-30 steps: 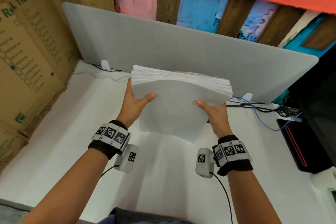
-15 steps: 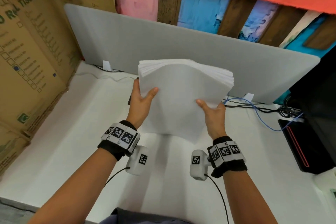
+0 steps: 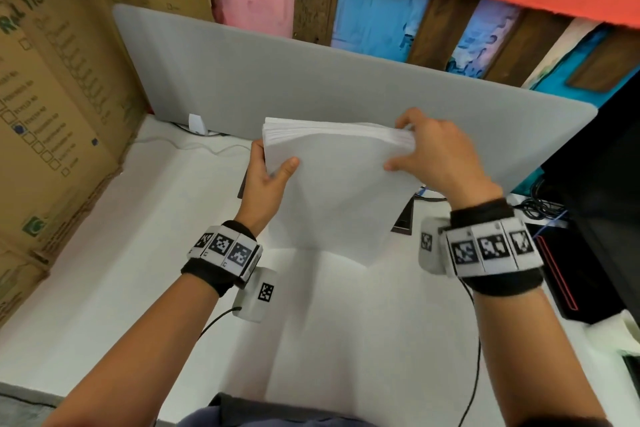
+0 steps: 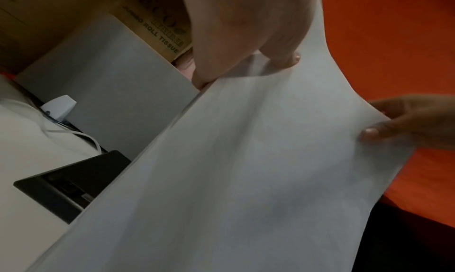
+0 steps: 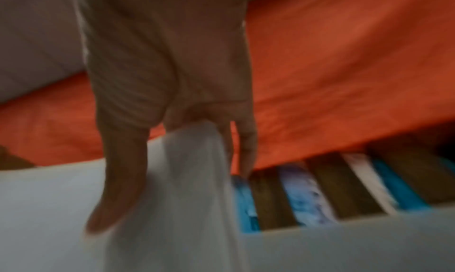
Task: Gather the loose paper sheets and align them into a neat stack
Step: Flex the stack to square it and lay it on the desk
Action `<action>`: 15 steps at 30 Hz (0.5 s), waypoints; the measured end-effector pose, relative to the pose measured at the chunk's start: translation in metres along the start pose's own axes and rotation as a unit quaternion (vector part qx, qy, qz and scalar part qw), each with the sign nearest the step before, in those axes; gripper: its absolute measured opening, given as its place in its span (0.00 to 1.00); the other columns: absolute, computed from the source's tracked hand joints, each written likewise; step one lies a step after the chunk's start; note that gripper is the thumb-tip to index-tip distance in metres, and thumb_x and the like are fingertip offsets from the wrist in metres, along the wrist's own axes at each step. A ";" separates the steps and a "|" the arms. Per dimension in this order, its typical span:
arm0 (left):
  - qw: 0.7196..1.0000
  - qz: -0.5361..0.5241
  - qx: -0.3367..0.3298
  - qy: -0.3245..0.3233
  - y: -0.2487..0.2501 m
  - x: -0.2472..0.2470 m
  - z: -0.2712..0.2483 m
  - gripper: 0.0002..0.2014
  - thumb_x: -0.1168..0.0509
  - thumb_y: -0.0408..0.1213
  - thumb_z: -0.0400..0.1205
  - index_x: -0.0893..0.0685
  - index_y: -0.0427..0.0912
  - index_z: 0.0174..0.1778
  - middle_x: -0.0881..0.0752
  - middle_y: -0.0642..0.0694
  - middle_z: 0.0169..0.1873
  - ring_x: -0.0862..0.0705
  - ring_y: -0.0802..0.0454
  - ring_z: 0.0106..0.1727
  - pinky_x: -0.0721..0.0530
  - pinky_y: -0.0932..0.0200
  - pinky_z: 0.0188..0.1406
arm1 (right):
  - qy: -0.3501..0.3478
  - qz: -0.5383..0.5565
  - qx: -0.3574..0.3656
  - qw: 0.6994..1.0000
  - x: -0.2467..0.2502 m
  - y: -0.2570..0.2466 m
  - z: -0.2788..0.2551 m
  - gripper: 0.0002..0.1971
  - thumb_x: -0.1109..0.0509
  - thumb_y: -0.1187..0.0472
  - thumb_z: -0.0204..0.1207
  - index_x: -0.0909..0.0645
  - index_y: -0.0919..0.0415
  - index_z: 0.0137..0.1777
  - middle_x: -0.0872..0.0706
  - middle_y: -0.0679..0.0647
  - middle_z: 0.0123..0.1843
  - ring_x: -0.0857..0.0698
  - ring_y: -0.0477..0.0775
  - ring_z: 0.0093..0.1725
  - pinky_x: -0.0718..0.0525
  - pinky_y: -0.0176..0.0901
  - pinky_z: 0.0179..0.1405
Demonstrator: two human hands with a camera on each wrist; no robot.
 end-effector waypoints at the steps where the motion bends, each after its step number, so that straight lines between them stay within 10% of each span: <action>1: 1.000 -0.002 0.000 0.000 0.000 -0.001 0.001 0.18 0.38 0.28 0.81 0.33 0.46 0.64 0.19 0.54 0.54 0.17 0.67 0.52 0.18 0.68 0.51 | -0.028 -0.072 0.021 0.997 0.004 -0.010 0.007 0.28 0.23 0.49 0.68 0.28 0.56 0.64 0.18 0.58 0.61 0.22 0.62 0.61 0.27 0.52 0.57; 6: 1.000 -0.013 -0.007 0.004 0.001 -0.003 0.004 0.16 0.39 0.29 0.82 0.34 0.44 0.62 0.21 0.49 0.55 0.19 0.60 0.54 0.17 0.67 0.50 | -0.102 -0.136 0.130 0.977 -0.013 -0.059 0.040 0.35 0.24 0.42 0.66 0.31 0.55 0.69 0.20 0.57 0.65 0.22 0.61 0.64 0.27 0.52 0.55; 15: 0.999 0.014 0.015 -0.035 -0.005 0.003 0.013 0.25 0.28 0.27 0.74 0.31 0.45 0.63 0.20 0.53 0.53 0.17 0.69 0.49 0.18 0.71 0.47 | -0.090 -0.116 0.184 0.972 -0.025 -0.062 0.045 0.18 0.27 0.49 0.71 0.17 0.56 0.58 0.15 0.59 0.53 0.20 0.62 0.57 0.29 0.45 0.46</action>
Point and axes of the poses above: each hand's wrist, its own z-axis towards the middle knuckle, its own x-axis out of the back of the hand, y = z × x, the point moved 1 cm from there along z, towards the middle knuckle
